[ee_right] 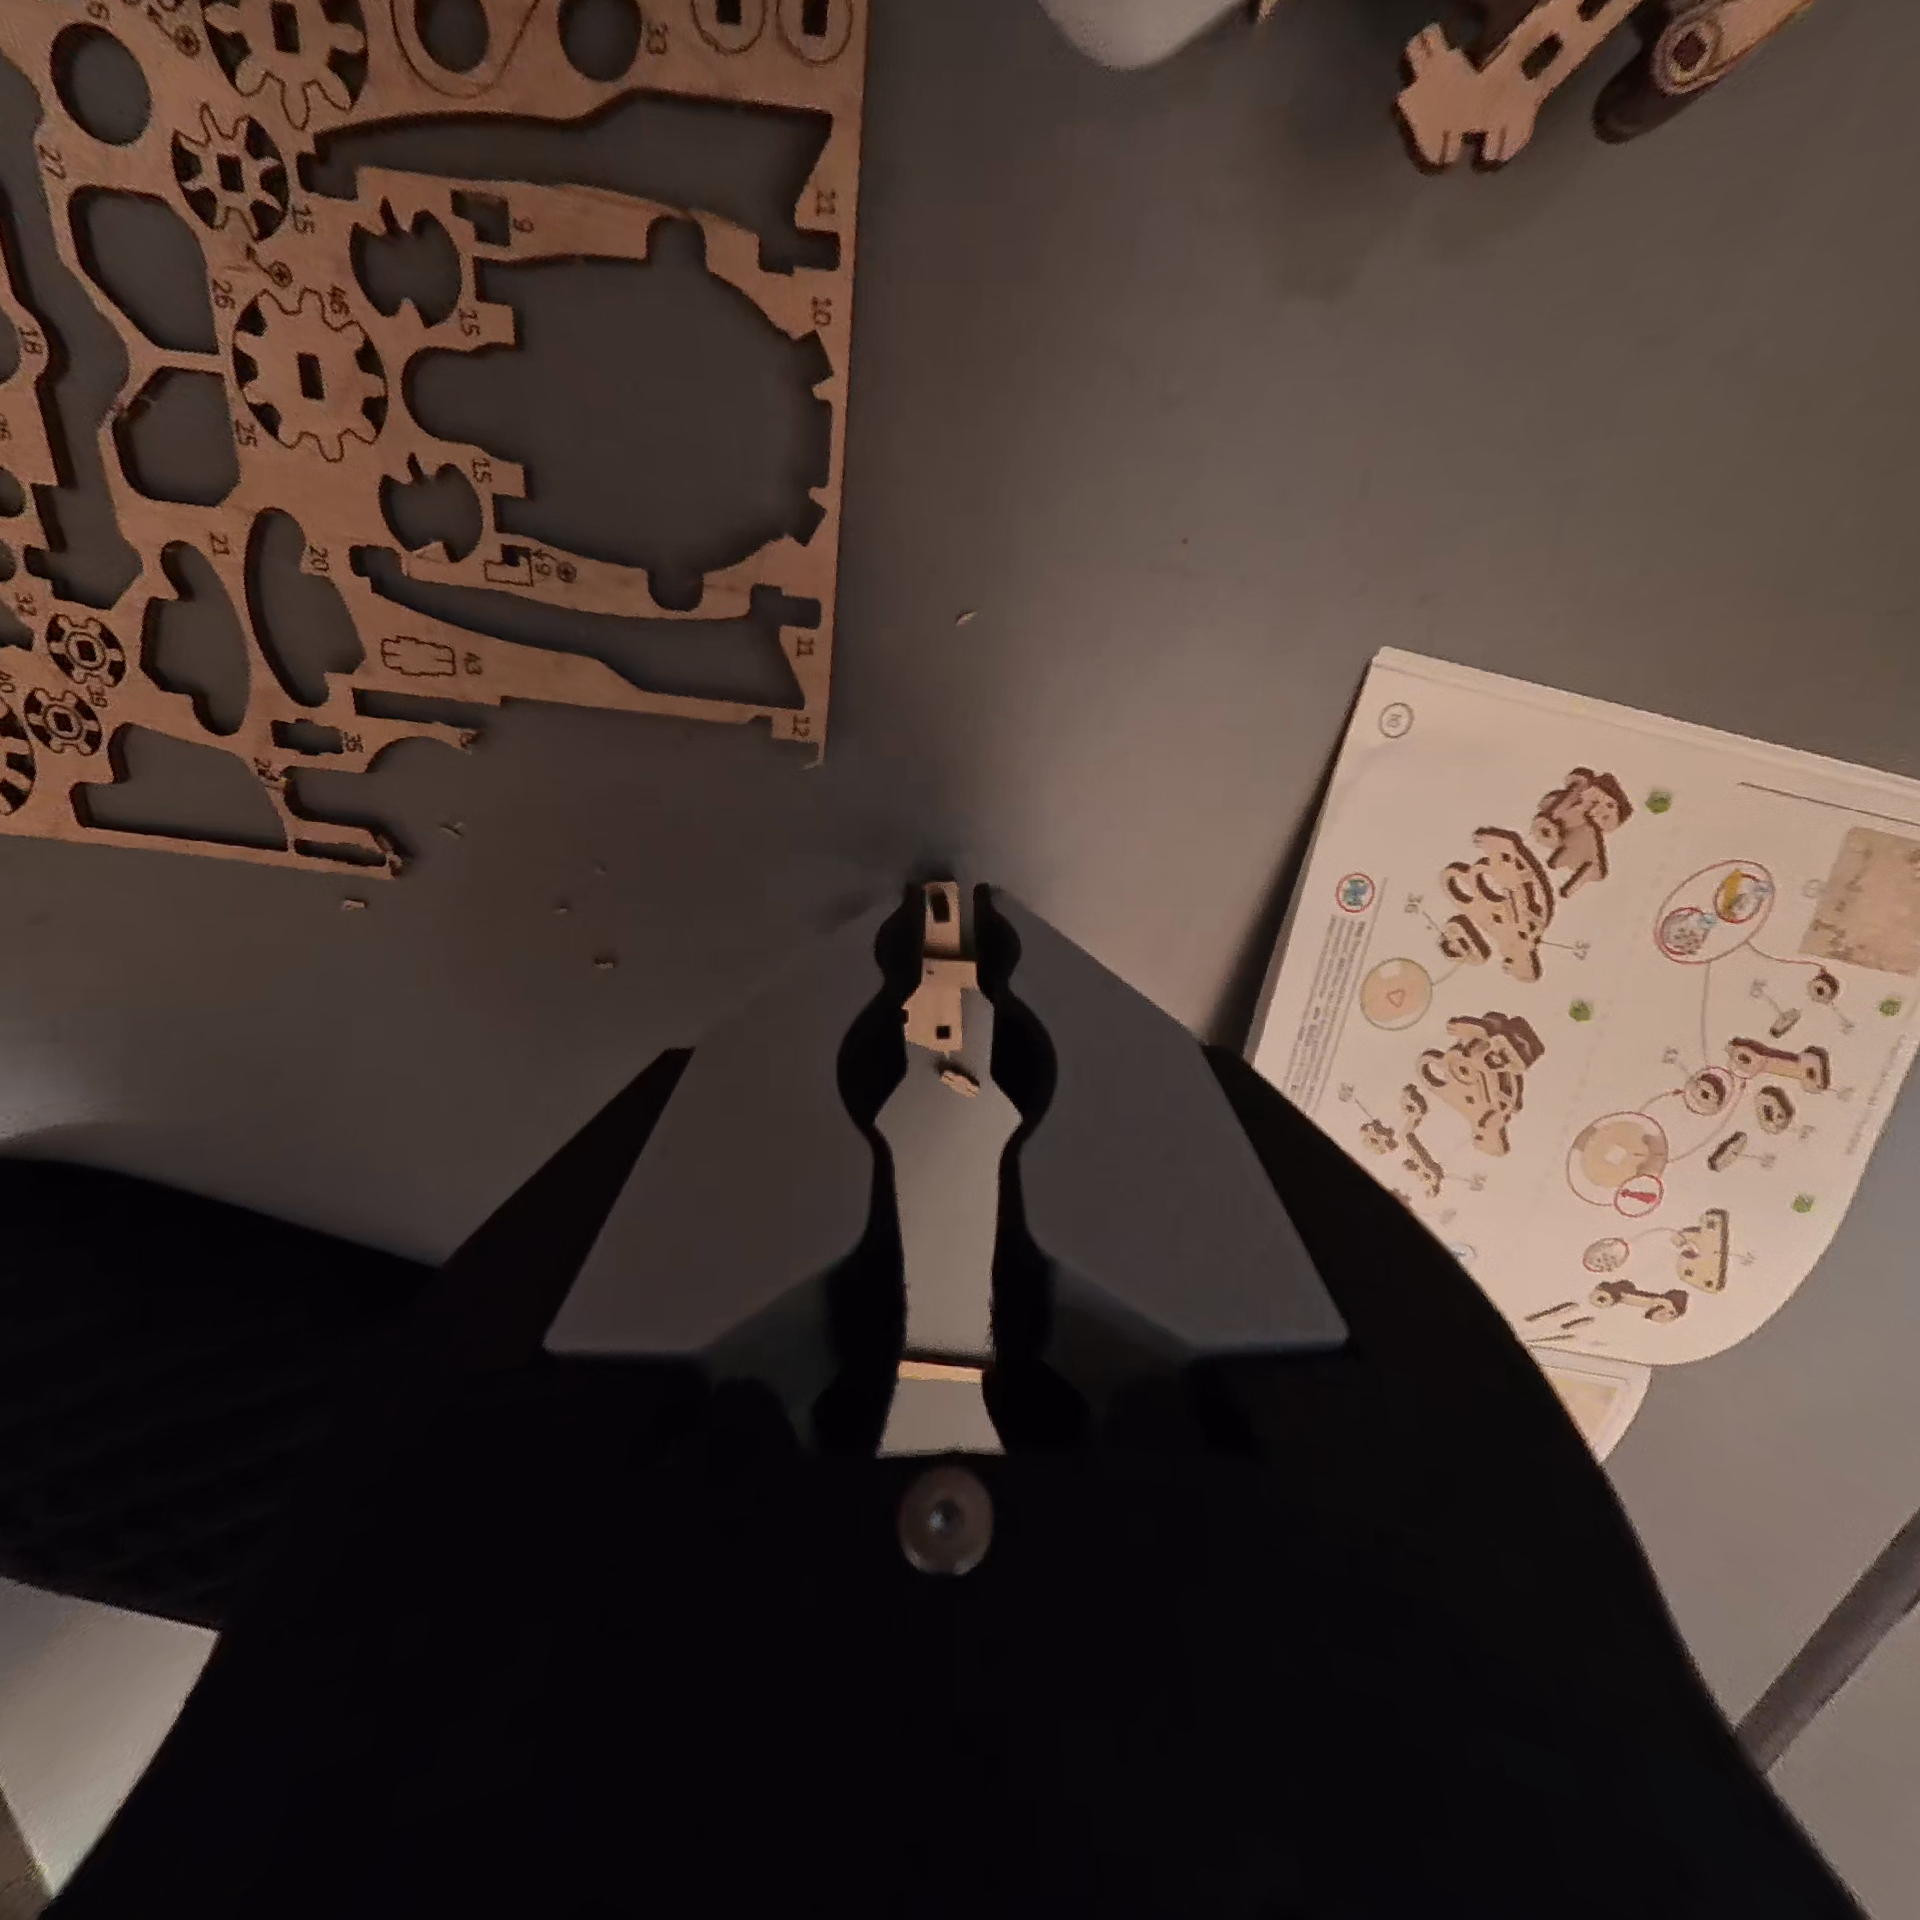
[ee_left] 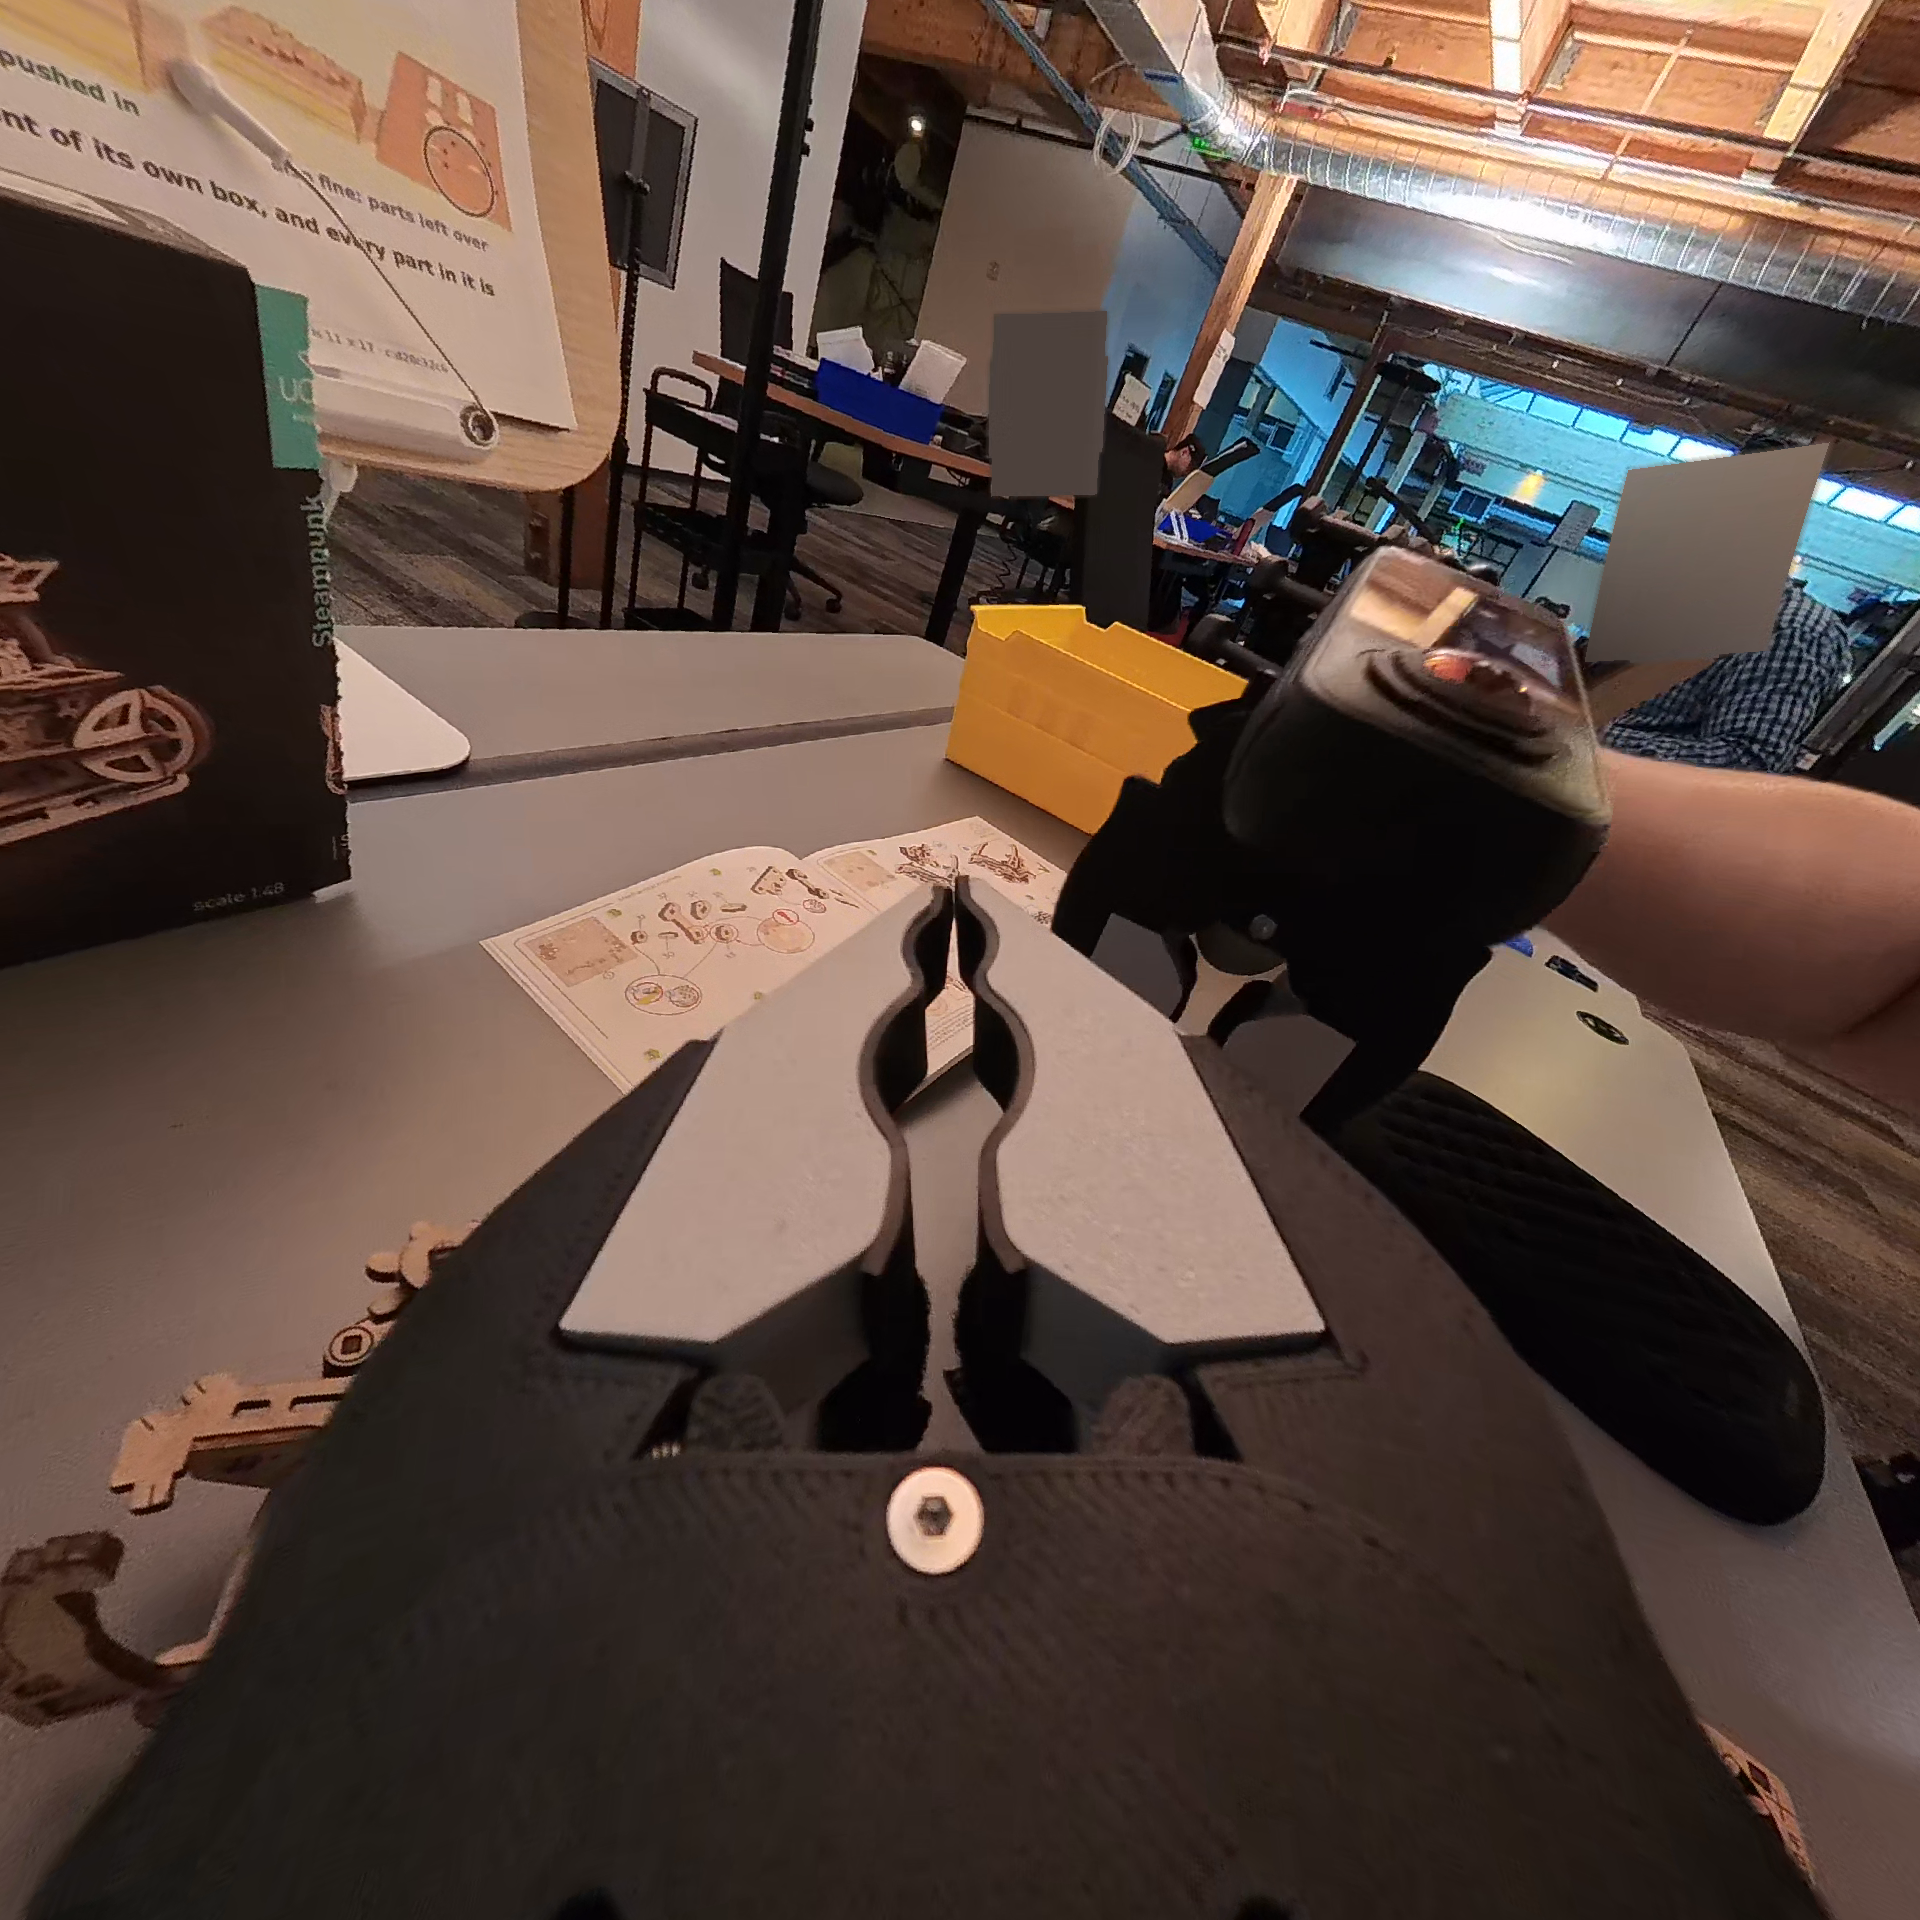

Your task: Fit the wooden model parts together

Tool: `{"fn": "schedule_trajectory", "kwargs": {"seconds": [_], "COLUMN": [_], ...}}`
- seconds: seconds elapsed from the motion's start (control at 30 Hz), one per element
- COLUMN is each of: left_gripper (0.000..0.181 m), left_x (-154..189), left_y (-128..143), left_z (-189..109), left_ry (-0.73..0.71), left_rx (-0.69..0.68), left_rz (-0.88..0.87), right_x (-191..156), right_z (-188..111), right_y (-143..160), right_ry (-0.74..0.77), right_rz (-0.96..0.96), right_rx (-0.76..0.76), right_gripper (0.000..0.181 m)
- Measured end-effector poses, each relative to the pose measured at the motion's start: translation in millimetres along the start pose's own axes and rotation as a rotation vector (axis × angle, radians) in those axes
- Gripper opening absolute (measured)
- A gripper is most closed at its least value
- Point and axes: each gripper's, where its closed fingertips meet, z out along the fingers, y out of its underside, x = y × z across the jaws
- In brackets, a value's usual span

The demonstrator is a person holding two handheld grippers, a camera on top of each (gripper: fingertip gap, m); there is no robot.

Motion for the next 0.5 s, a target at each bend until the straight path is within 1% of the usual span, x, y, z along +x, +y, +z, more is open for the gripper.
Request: {"fn": "schedule_trajectory", "kwargs": {"seconds": [0.1, 0.27, 0.37, 0.5], "left_gripper": [0.0, 0.0, 0.0, 0.0], "left_x": [0.8, 1.2, 1.7, 1.9], "left_y": [1.0, 1.8, 2.3, 2.5], "left_z": [0.5, 1.0, 1.2, 1.5], "left_ry": [0.003, 0.006, 0.008, 0.008], "left_rx": [-0.005, -0.009, -0.011, -0.013], "left_rz": [0.0, 0.0, 0.001, 0.002], "right_x": [-1.7, -3.2, -0.7, -0.9], "right_z": [2.5, 3.6, 5.0, 2.1], "right_y": [2.1, 5.9, 9.9, 7.2], "right_ry": [-0.024, -0.047, -0.025, -0.025], "right_rz": [-0.018, -0.022, -0.037, -0.034], "right_rx": [-0.056, -0.128, -0.167, -0.156], "right_gripper": [0.001, 0.001, 0.002, 0.004]}}
